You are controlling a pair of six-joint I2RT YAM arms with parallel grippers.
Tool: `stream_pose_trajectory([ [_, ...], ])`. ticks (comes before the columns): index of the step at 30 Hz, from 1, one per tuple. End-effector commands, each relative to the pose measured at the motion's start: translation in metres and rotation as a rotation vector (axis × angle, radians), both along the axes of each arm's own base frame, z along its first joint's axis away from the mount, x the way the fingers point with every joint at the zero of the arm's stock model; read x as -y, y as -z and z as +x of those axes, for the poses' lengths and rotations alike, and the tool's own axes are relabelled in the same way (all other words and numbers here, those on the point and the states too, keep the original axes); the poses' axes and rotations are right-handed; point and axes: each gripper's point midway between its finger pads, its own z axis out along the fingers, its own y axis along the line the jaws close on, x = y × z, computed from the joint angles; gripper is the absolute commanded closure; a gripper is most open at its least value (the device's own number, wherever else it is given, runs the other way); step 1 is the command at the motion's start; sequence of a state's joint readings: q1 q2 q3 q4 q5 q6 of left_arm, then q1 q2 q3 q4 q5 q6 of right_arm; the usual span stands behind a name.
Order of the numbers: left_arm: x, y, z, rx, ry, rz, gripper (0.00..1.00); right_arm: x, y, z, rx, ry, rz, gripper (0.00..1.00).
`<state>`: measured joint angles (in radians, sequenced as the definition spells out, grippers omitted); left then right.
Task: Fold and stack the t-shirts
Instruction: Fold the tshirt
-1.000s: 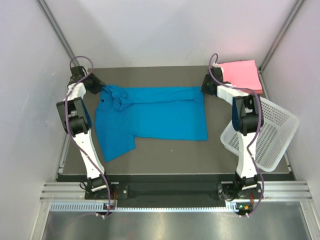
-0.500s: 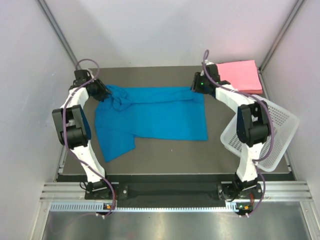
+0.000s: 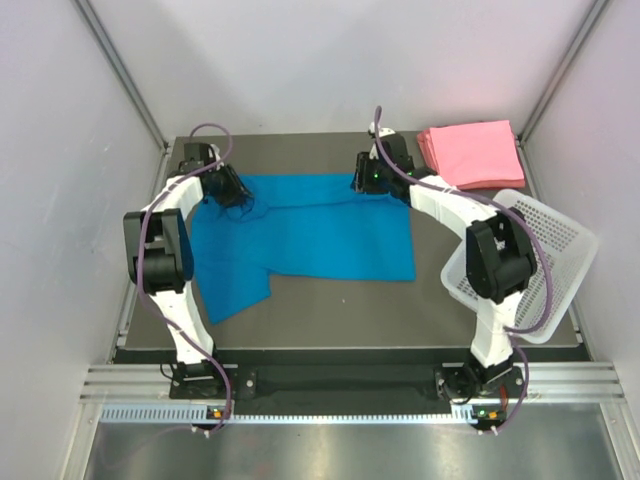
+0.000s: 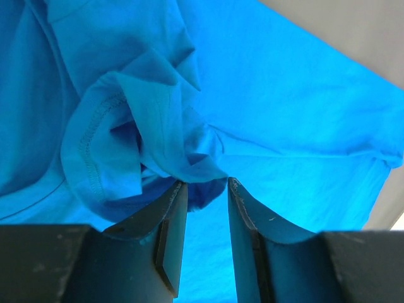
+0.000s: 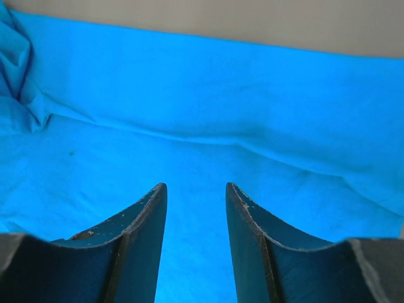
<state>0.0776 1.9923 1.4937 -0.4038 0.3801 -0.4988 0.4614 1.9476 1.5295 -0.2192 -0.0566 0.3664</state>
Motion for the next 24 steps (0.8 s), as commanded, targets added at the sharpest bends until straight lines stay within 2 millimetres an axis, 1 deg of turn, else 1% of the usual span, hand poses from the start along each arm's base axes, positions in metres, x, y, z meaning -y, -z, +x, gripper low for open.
stream_pose_trajectory([
  [1,0.007,-0.004,0.0,0.042,0.028,0.003,0.63,0.007,-0.046,0.001,0.097,0.017,0.02,0.57],
  [2,0.01,-0.004,-0.002,0.044,0.034,0.008,0.63,0.007,-0.045,0.001,0.097,0.016,0.021,0.57],
  [3,0.016,-0.002,-0.007,0.039,0.045,0.01,0.63,0.005,-0.047,0.001,0.103,0.009,0.03,0.57],
  [4,0.02,-0.009,-0.009,0.051,0.053,0.004,0.63,0.0,-0.047,0.0,0.101,-0.008,0.043,0.57],
  [5,0.029,-0.007,-0.014,0.045,0.071,0.0,0.63,-0.007,-0.045,-0.002,0.098,-0.023,0.055,0.57],
  [7,0.036,-0.012,-0.018,0.054,0.09,-0.006,0.63,-0.02,-0.05,-0.001,0.121,-0.05,0.078,0.56],
  [8,0.04,-0.014,-0.02,0.057,0.103,-0.02,0.63,-0.033,-0.045,-0.005,0.116,-0.074,0.078,0.55],
  [9,0.041,-0.02,-0.019,0.07,0.11,-0.026,0.63,-0.041,-0.049,-0.004,0.13,-0.085,0.087,0.55],
  [10,0.04,-0.021,-0.023,0.057,0.115,-0.021,0.62,-0.049,-0.052,-0.003,0.142,-0.096,0.099,0.55],
  [11,0.034,-0.03,-0.018,0.078,0.109,0.015,0.62,-0.061,-0.046,-0.006,0.128,-0.113,0.11,0.55],
  [12,0.029,-0.033,-0.017,0.081,0.107,0.037,0.61,-0.068,-0.051,-0.005,0.134,-0.12,0.125,0.55],
  [13,0.023,-0.041,-0.015,0.096,0.098,0.061,0.61,-0.074,-0.051,-0.005,0.131,-0.126,0.132,0.55],
  [14,0.01,-0.047,-0.013,0.101,0.078,0.09,0.6,-0.081,-0.044,-0.007,0.117,-0.131,0.134,0.55],
  [15,-0.003,-0.051,-0.01,0.106,0.044,0.122,0.6,-0.086,-0.046,-0.006,0.12,-0.133,0.139,0.55],
  [16,-0.014,-0.054,-0.009,0.108,0.021,0.137,0.6,-0.091,-0.043,-0.007,0.113,-0.135,0.143,0.55],
  [17,-0.03,-0.058,-0.006,0.115,-0.017,0.14,0.6,-0.094,-0.046,-0.006,0.119,-0.137,0.151,0.55],
  [19,-0.044,-0.063,-0.004,0.129,-0.052,0.124,0.59,-0.101,-0.04,-0.006,0.109,-0.143,0.154,0.55],
  [20,-0.058,-0.063,-0.003,0.133,-0.083,0.123,0.59,-0.104,-0.041,-0.005,0.114,-0.146,0.16,0.55],
  [21,-0.062,-0.062,-0.002,0.135,-0.087,0.118,0.59,-0.107,-0.041,-0.004,0.113,-0.148,0.166,0.55],
  [22,-0.064,-0.061,0.0,0.142,-0.085,0.117,0.58,-0.114,-0.033,-0.006,0.099,-0.157,0.165,0.55],
  [23,-0.067,-0.063,0.005,0.167,-0.075,0.115,0.58,-0.119,-0.038,-0.003,0.108,-0.16,0.175,0.55],
  [24,-0.065,-0.057,0.01,0.17,-0.053,0.11,0.58,-0.123,-0.035,-0.003,0.103,-0.163,0.176,0.55],
])
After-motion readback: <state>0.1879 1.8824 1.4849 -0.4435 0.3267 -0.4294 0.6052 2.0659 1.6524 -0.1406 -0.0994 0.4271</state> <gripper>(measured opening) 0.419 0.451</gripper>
